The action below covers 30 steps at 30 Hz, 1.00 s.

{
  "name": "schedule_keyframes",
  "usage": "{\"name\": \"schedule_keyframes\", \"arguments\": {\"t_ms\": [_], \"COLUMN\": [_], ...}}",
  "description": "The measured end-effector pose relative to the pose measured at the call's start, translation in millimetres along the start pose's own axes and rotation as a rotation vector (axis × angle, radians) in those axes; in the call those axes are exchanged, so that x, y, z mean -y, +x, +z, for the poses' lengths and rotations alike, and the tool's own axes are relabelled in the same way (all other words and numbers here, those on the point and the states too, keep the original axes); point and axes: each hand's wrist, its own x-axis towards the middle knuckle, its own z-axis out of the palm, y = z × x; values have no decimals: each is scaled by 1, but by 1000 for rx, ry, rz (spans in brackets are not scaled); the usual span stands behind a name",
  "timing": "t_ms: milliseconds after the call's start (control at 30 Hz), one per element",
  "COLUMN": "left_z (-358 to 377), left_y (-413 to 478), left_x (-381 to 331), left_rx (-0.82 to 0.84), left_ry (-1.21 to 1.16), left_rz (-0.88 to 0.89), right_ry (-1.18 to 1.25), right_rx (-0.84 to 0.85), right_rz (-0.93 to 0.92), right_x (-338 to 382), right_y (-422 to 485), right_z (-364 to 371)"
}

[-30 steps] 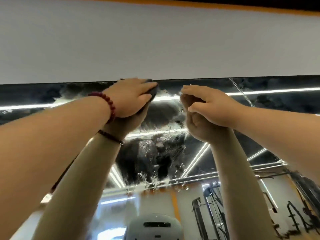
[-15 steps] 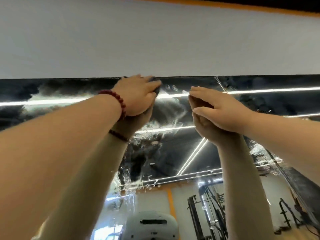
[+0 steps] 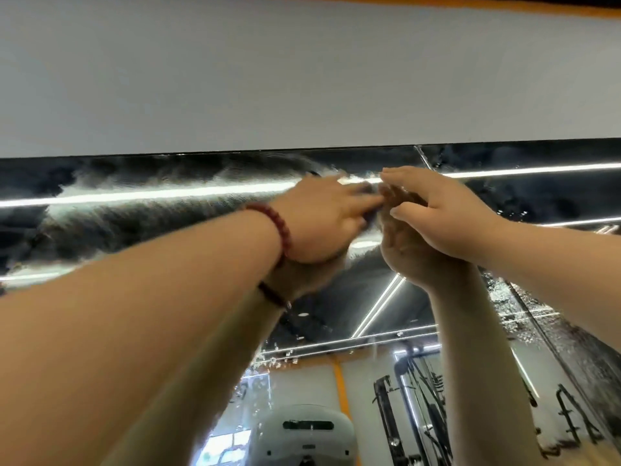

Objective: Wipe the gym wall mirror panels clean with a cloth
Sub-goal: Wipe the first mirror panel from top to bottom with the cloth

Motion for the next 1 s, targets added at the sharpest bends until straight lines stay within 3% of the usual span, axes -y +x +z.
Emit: {"name": "schedule_keyframes", "arguments": {"t_ms": [67, 200, 267, 433, 633, 833, 1000], "left_z": [3, -11, -10, 1, -12, 1, -12], "left_y": [-2, 19, 29, 40, 74, 78, 98], "left_x": [-13, 38, 33, -21, 26, -48, -5], "left_rx": [40, -4, -39, 24, -88, -36, -85], "left_ry": [-34, -92, -35, -34, -24, -66, -67], "left_rz": [101, -196, -255, -5, -265, 172, -172], "right_ry": [-113, -236, -229, -185, -77, 46, 33], "right_rx": [56, 159, 147, 61, -45, -169, -134], "right_rz": [-16, -33, -41, -7, 104, 116, 126], "right_x": [-8, -22, -25, -31, -33, -35, -33], "right_y": [-7, -19, -19, -20, -20, -22, -24], "right_z": [-8, -14, -13, -15, -13, -13, -14]}}
